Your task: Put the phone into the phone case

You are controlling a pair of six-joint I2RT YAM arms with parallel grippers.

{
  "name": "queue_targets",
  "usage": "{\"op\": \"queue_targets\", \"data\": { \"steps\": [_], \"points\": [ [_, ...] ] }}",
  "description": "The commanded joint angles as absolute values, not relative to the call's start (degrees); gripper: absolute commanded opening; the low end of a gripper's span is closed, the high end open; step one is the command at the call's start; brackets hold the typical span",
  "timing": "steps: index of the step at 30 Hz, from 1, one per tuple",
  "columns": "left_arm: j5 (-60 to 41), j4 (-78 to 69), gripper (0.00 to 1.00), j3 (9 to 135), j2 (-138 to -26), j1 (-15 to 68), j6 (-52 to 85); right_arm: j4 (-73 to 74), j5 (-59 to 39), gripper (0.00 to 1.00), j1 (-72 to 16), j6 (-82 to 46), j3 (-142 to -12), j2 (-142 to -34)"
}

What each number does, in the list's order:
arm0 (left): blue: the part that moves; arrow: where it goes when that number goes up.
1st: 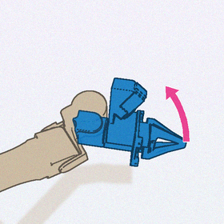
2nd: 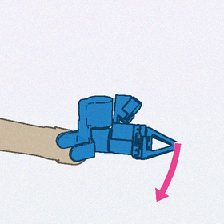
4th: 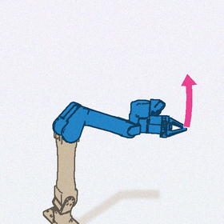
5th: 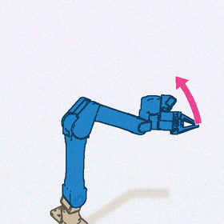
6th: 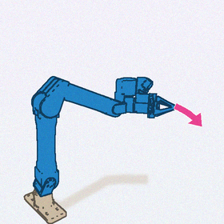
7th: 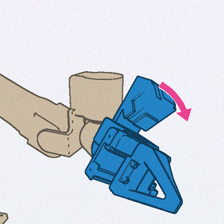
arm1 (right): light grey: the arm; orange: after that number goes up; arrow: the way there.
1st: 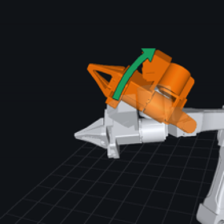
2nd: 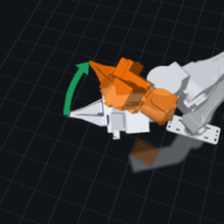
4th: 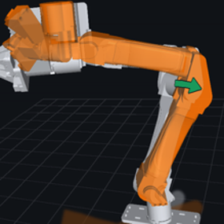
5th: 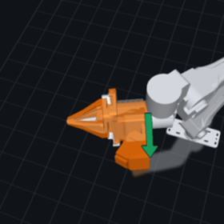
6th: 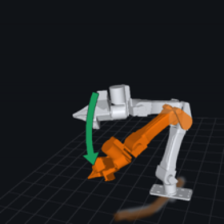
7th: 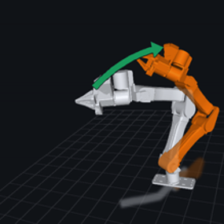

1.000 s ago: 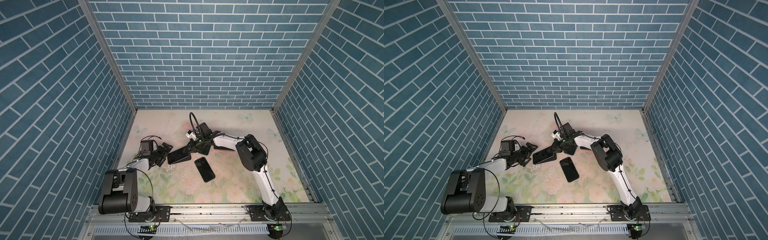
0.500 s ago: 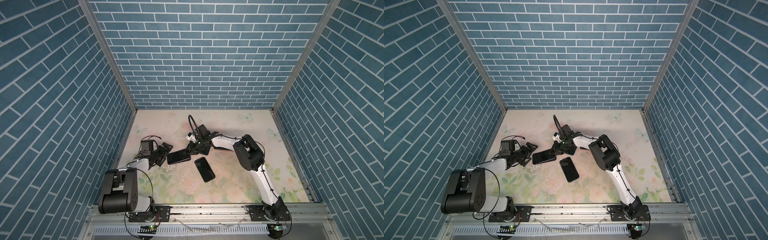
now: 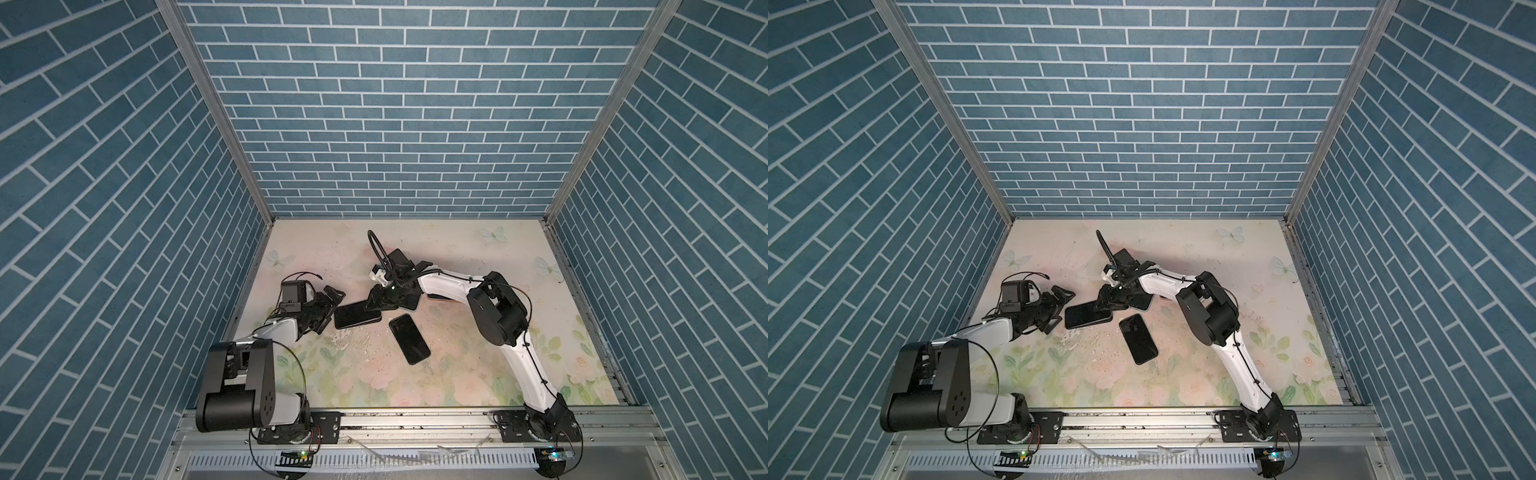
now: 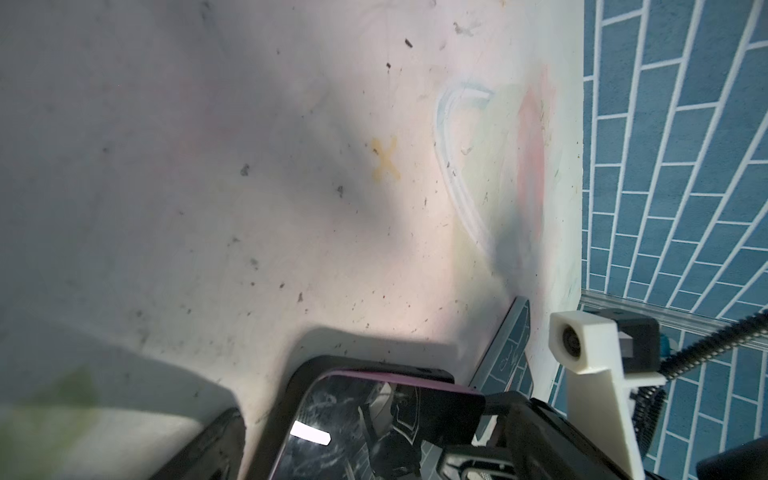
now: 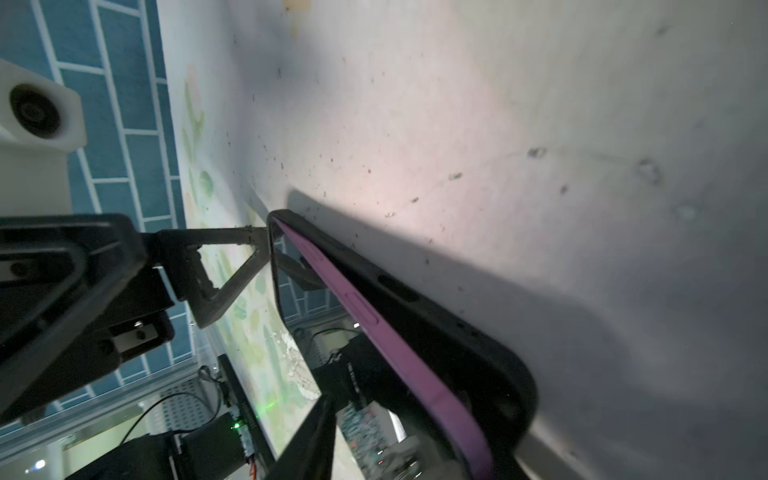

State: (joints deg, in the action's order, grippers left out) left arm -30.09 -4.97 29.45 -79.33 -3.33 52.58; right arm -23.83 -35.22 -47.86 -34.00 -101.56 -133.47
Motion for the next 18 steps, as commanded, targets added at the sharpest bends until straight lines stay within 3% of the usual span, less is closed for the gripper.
{"op": "queue_targets", "data": {
  "steps": [1,18],
  "points": [
    [-29.24,-4.2,0.99,28.11,-77.33,-3.05,53.37,-34.94,-24.44,0.53,-47.33,-28.83,-101.91,-133.95],
    [-29.58,-2.79,0.97,26.93,-73.79,-3.08,53.38,-44.18,-14.93,0.62,-48.01,-22.62,-106.75,-130.95]
  ]
}}
